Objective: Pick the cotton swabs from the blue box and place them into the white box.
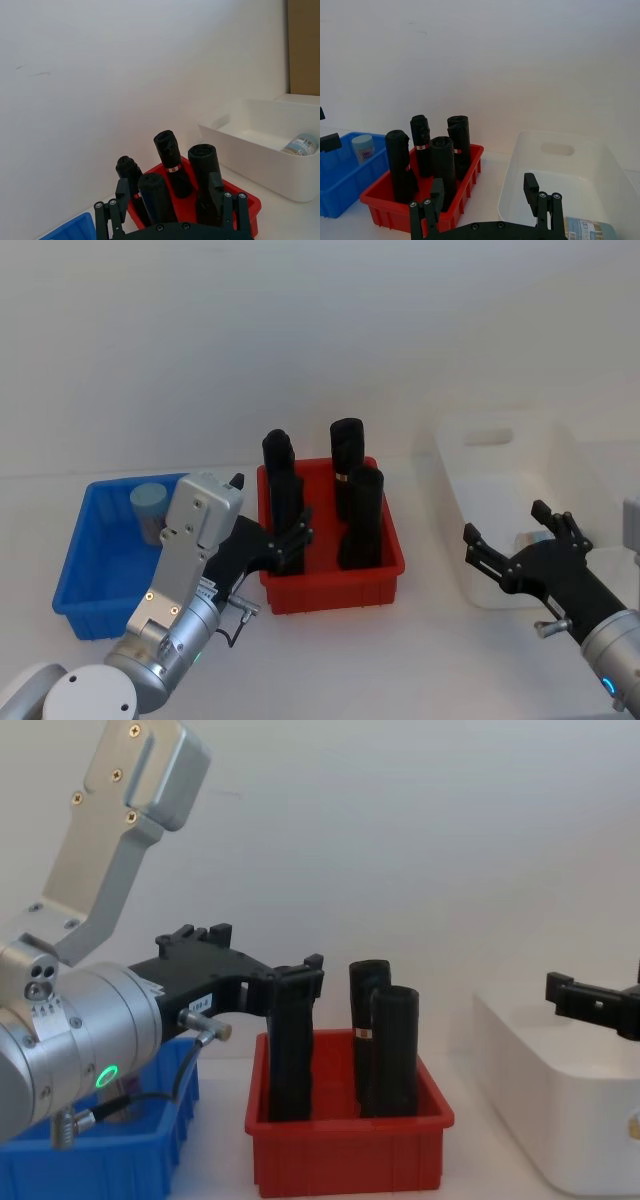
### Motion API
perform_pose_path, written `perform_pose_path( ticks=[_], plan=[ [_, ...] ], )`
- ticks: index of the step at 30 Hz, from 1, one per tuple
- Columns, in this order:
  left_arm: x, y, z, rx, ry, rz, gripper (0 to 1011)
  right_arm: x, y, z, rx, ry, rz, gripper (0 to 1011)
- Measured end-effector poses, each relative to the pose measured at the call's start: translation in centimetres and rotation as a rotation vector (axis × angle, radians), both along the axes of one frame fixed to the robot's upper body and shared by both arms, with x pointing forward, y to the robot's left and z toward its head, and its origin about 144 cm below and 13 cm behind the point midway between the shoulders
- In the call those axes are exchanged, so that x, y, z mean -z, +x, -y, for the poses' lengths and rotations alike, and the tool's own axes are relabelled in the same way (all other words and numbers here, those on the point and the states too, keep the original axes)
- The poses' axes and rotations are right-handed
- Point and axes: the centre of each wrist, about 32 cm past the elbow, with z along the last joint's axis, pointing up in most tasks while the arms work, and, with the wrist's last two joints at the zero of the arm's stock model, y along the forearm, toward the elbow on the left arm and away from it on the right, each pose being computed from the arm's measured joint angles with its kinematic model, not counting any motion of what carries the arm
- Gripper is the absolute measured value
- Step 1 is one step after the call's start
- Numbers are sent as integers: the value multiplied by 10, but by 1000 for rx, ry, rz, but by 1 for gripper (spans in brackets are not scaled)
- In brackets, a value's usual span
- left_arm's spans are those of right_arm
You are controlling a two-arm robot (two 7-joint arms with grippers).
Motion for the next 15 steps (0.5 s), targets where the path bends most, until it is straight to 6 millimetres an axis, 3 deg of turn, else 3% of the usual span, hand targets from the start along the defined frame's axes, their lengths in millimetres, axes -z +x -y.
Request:
perform_pose_path(
  ticks=[15],
  plan=[
    [0,0,0,0,0,0,1004,0,2,0,-6,-9,2,1002]
  ],
)
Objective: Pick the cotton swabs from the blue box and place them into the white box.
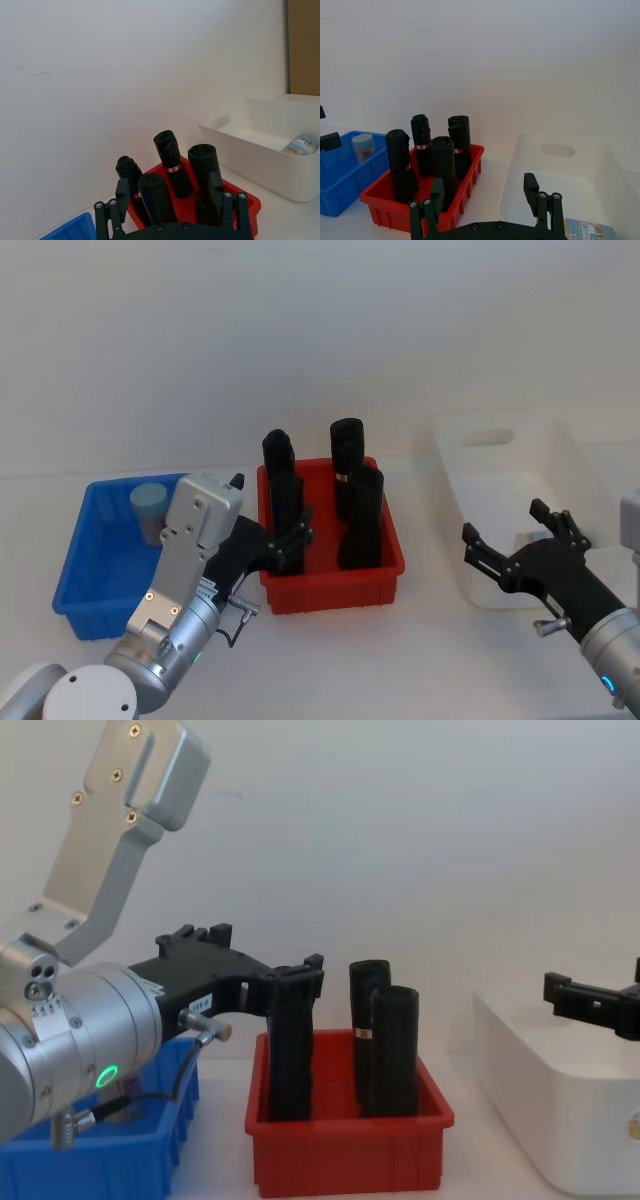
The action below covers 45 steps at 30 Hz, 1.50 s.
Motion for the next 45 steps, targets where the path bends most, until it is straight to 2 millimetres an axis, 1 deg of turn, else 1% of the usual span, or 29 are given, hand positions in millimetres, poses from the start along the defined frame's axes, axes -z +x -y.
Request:
perform_pose_path(
  ticks=[13,19,28,35,36,41,42,45],
  plan=[
    [0,0,0,0,0,0,1004,-1,17,3,-52,-38,-6,1002],
    [0,0,0,0,0,0,1004,0,30,3,-95,-59,-12,1002],
    [0,0,0,0,0,0,1004,2,58,-2,-154,-82,-21,1002],
    [0,0,0,0,0,0,1004,4,83,-8,-186,-93,-23,1002],
    [0,0,0,0,0,0,1004,4,83,-8,-186,-93,-23,1002],
    [0,0,0,0,0,0,1004,6,102,-14,-210,-103,-24,1002],
    [0,0,0,0,0,0,1004,6,102,-14,-210,-103,-24,1001],
    [0,0,0,0,0,0,1004,7,111,-18,-228,-110,-25,1001]
  ],
)
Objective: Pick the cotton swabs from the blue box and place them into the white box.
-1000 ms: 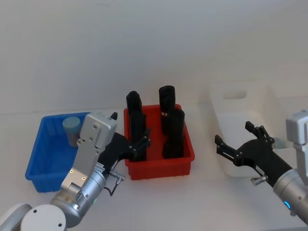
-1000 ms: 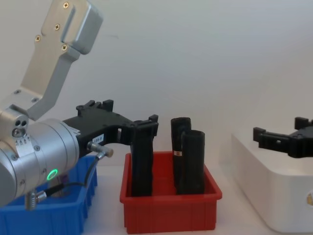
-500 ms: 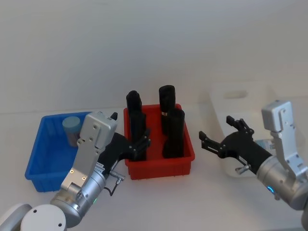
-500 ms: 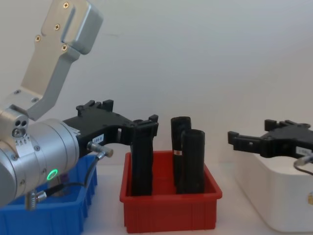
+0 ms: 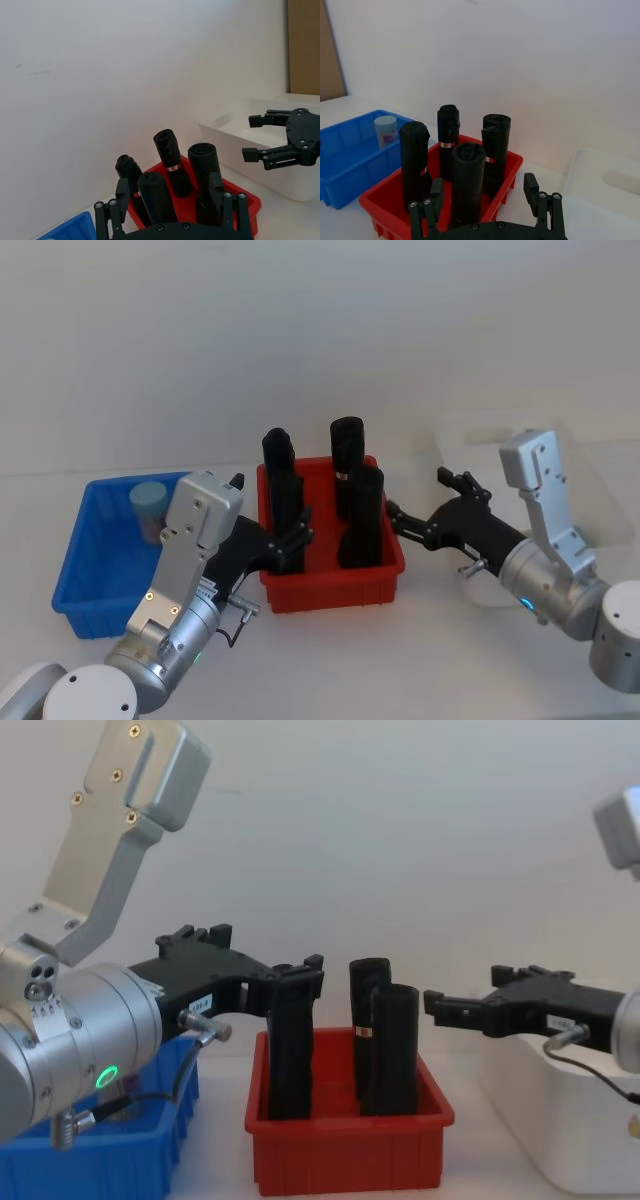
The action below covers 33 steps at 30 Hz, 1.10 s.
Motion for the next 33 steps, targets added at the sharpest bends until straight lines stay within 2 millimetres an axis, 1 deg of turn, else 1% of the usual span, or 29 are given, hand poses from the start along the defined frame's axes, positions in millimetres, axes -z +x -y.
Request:
perform_pose_path(
  ticks=[1,6,12,33],
  plan=[
    [0,0,0,0,0,0,1004,0,0,0,0,0,0,1002],
    [0,0,0,0,0,0,1004,2,15,-7,-28,-14,-3,1002],
    [0,0,0,0,0,0,1004,5,27,-13,-50,-27,-8,1001],
    [0,0,0,0,0,0,1004,17,62,-25,-102,-47,-35,992]
  ],
)
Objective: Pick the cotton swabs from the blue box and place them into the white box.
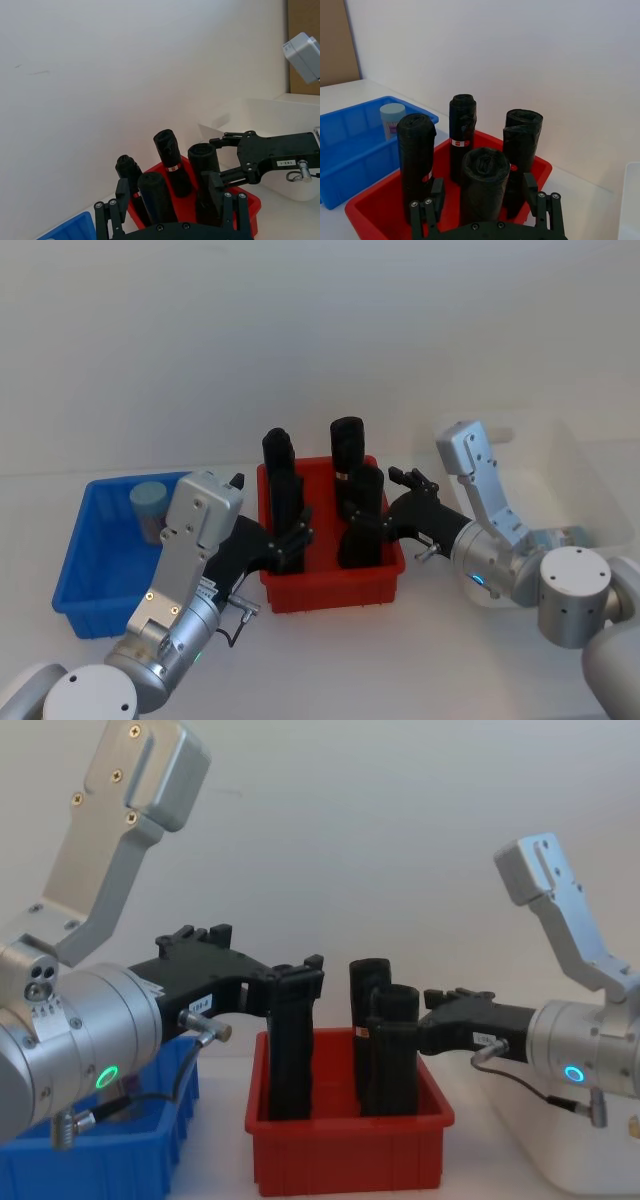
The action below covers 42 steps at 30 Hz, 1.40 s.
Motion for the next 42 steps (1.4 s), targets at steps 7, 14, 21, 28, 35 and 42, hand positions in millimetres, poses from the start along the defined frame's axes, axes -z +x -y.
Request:
perform_pose_path(
  ticks=[7,14,21,28,35,42],
  plan=[
    [0,0,0,0,0,0,1004,4,9,-2,-20,11,-6,838],
    [0,0,0,0,0,0,1004,8,16,-3,-39,27,-10,633],
    [0,0,0,0,0,0,1004,10,20,-4,-54,41,-6,477],
    [0,0,0,0,0,0,1004,8,20,-5,-62,52,20,427],
    [0,0,0,0,0,0,1004,-3,12,-7,-46,66,84,383],
    [0,0,0,0,0,0,1004,-17,0,-7,-18,81,144,353]
  ],
)
